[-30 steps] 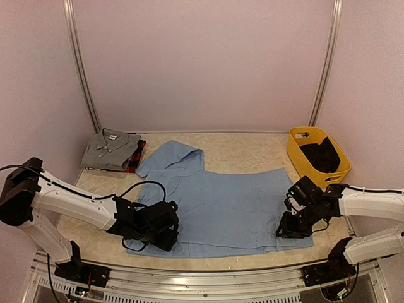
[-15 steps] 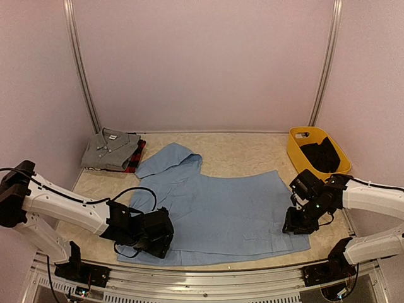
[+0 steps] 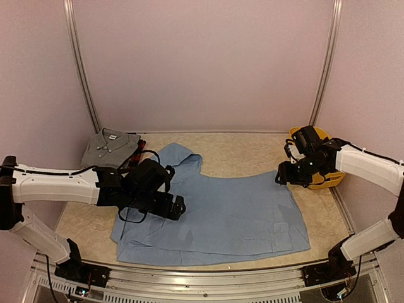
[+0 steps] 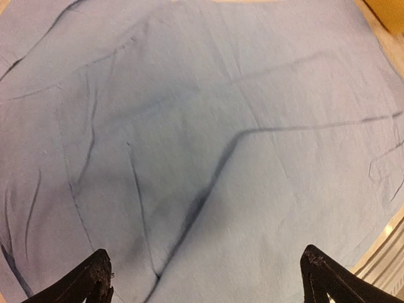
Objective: Fold and stack the long sleeve shirts
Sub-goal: Pick up the 1/3-folded shirt from the center of the board.
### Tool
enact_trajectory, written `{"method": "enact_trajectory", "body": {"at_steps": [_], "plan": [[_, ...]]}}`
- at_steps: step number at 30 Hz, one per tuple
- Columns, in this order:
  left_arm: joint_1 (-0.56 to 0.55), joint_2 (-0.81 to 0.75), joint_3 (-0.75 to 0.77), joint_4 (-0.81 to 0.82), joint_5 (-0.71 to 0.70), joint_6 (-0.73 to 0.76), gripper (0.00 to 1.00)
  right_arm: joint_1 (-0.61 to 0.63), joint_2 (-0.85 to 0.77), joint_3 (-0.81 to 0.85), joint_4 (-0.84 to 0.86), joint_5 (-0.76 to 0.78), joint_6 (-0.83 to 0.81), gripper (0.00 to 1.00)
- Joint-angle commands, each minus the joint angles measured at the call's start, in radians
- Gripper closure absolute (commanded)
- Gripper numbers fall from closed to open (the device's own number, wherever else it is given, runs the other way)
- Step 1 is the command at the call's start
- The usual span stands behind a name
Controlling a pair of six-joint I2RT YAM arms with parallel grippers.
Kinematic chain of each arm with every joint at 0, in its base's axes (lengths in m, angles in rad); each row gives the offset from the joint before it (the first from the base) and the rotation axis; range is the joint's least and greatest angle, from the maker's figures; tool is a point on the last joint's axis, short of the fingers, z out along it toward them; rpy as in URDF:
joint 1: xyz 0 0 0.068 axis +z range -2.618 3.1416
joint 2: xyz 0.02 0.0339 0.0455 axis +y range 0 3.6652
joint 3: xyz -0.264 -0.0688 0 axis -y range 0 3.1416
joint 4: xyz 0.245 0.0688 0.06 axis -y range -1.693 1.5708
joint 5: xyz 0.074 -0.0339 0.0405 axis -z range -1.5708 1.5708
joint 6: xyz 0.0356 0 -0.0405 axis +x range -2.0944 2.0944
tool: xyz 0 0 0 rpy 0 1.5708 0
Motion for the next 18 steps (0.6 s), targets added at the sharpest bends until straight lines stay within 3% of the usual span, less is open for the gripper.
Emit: {"method": "enact_trajectory", "body": {"at_steps": [1,8,18], "plan": [[0.202,-0.092,-0.054,0.179,0.195,0.102,0.01,-0.08,0.11,0.098,0.144,-0.046,-0.174,0.42],[0.429,0.008,-0.024,0.324,0.277,0.165,0.07,-0.161,0.289,0.187,0.246,-0.102,-0.246,0.44],[0.58,0.322,0.192,0.245,0.212,0.243,0.24,-0.214,0.465,0.284,0.244,-0.09,-0.301,0.46]]}}
